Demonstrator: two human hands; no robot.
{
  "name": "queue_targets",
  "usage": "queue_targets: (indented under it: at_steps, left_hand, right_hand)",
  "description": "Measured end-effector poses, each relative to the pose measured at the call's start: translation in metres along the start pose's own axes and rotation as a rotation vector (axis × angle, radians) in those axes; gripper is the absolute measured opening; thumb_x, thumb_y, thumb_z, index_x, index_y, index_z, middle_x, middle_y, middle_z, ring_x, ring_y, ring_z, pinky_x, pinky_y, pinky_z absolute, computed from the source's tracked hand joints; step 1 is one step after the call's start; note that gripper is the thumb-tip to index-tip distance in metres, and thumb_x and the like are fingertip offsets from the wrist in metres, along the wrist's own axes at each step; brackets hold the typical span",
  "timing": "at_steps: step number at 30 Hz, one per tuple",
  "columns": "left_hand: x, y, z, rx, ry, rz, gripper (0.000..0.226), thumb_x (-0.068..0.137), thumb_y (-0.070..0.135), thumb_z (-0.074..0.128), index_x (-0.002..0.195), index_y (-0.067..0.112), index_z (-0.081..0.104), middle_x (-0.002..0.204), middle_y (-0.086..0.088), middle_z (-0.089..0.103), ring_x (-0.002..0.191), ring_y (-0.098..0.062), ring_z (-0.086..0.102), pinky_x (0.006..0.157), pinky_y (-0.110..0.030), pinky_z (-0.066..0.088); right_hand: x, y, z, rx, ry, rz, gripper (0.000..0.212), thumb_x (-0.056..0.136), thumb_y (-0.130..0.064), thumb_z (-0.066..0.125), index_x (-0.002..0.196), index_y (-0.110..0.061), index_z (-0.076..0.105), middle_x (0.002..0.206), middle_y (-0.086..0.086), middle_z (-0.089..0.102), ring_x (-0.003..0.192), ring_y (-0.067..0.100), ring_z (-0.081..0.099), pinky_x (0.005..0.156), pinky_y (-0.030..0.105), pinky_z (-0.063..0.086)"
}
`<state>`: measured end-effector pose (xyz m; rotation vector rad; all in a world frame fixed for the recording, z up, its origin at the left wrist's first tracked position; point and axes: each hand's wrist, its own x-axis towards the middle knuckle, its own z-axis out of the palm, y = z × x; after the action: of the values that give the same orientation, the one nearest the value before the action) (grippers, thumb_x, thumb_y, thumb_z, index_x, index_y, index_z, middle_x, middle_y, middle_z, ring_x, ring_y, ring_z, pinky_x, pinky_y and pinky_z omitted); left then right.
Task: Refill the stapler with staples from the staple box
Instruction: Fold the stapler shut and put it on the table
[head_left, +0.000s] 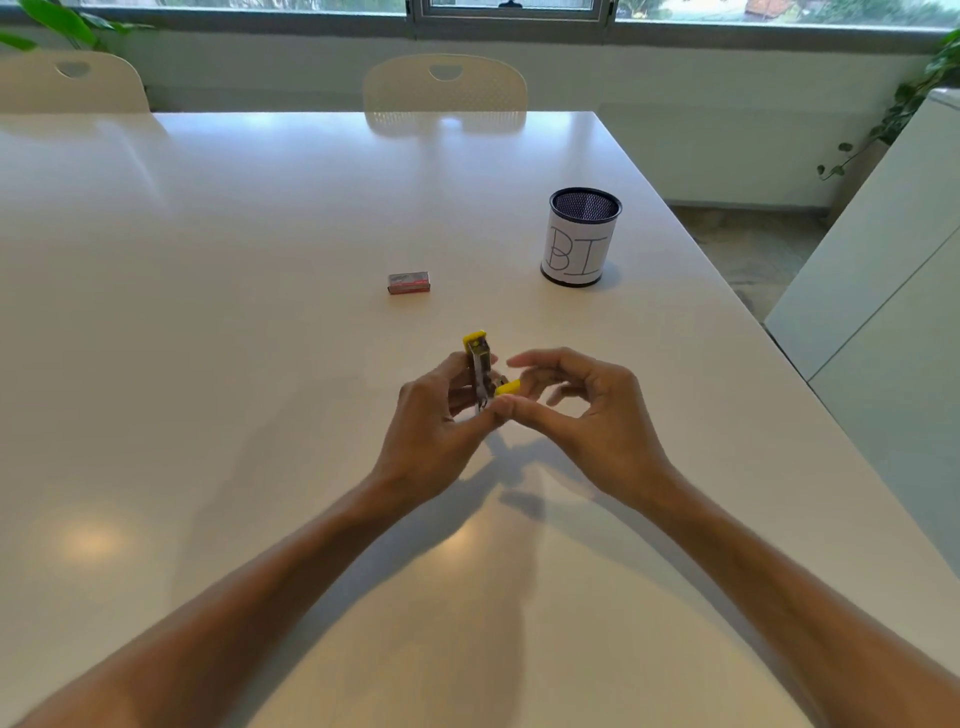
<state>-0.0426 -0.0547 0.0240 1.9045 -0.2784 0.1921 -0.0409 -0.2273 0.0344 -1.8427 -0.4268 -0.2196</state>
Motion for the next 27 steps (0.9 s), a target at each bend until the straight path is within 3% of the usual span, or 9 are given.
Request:
queue_targets:
  at_steps: [3, 5, 8, 11, 16, 21, 25, 27]
  left_hand:
    - [-0.004, 0.001, 0.001, -0.134, -0.085, -0.028, 0.035, 0.083, 0.016, 0.077, 0.115, 0.008, 0.064, 0.104, -0.007, 0.075, 0.097, -0.014, 0.075, 0.093, -0.037, 0.059]
    - [-0.006, 0.001, 0.004, -0.188, -0.133, -0.031, 0.032, 0.084, 0.013, 0.076, 0.114, 0.008, 0.064, 0.103, -0.011, 0.076, 0.094, -0.017, 0.075, 0.090, -0.039, 0.060]
    - [-0.006, 0.002, 0.006, -0.248, -0.171, -0.012, 0.026, 0.086, 0.006, 0.073, 0.111, 0.008, 0.065, 0.100, -0.010, 0.076, 0.088, -0.015, 0.075, 0.083, -0.031, 0.058]
    - [-0.006, 0.002, 0.006, -0.254, -0.190, 0.011, 0.025, 0.087, 0.003, 0.071, 0.111, 0.005, 0.067, 0.094, -0.002, 0.077, 0.088, -0.013, 0.075, 0.080, -0.025, 0.058]
    - [-0.007, -0.001, 0.008, -0.244, -0.179, 0.034, 0.018, 0.088, -0.002, 0.068, 0.105, -0.001, 0.070, 0.093, -0.005, 0.077, 0.088, -0.011, 0.074, 0.082, -0.024, 0.057]
    - [-0.007, -0.002, 0.010, -0.221, -0.159, 0.052, 0.017, 0.089, 0.000, 0.066, 0.105, 0.003, 0.072, 0.090, 0.011, 0.078, 0.088, -0.008, 0.075, 0.081, -0.019, 0.055]
    - [-0.006, 0.000, 0.010, -0.237, -0.161, 0.071, 0.021, 0.089, -0.002, 0.064, 0.102, 0.014, 0.072, 0.089, 0.015, 0.078, 0.088, -0.005, 0.074, 0.081, -0.018, 0.054]
    - [-0.006, 0.003, 0.009, -0.272, -0.170, 0.078, 0.020, 0.089, -0.002, 0.065, 0.103, 0.012, 0.071, 0.090, 0.011, 0.077, 0.088, -0.008, 0.074, 0.081, -0.020, 0.055]
  right_hand:
    - [0.005, 0.003, -0.009, -0.077, -0.123, 0.043, 0.061, 0.074, -0.059, 0.075, 0.129, -0.034, 0.061, 0.118, -0.015, 0.066, 0.109, 0.004, 0.061, 0.087, 0.022, 0.047]
    - [0.007, 0.001, -0.010, -0.017, -0.207, 0.080, 0.057, 0.074, -0.057, 0.071, 0.128, -0.041, 0.059, 0.128, -0.015, 0.061, 0.119, 0.000, 0.056, 0.095, 0.022, 0.044]
    - [0.007, -0.002, -0.008, 0.086, -0.256, 0.084, 0.042, 0.079, -0.047, 0.070, 0.120, -0.045, 0.062, 0.127, -0.015, 0.065, 0.121, 0.006, 0.059, 0.102, 0.036, 0.047]
    - [0.007, -0.002, -0.006, 0.134, -0.255, 0.087, 0.033, 0.083, -0.040, 0.074, 0.114, -0.045, 0.066, 0.116, -0.017, 0.071, 0.110, 0.014, 0.066, 0.100, 0.053, 0.051]
    - [0.007, 0.000, -0.003, 0.129, -0.143, 0.043, 0.019, 0.084, -0.030, 0.075, 0.100, -0.040, 0.071, 0.103, -0.020, 0.074, 0.102, 0.005, 0.067, 0.097, 0.032, 0.048]
    - [0.006, 0.001, 0.001, 0.114, -0.080, 0.004, 0.017, 0.080, -0.036, 0.074, 0.097, -0.036, 0.072, 0.098, -0.022, 0.075, 0.100, 0.004, 0.067, 0.093, 0.019, 0.046]
    - [0.007, 0.000, 0.002, 0.110, -0.061, -0.005, 0.019, 0.079, -0.040, 0.073, 0.098, -0.035, 0.072, 0.098, -0.022, 0.074, 0.102, 0.005, 0.067, 0.093, 0.017, 0.046]
    - [0.008, 0.000, 0.000, 0.103, -0.104, 0.006, 0.023, 0.082, -0.038, 0.075, 0.104, -0.035, 0.071, 0.105, -0.019, 0.074, 0.107, 0.007, 0.066, 0.098, 0.022, 0.047]
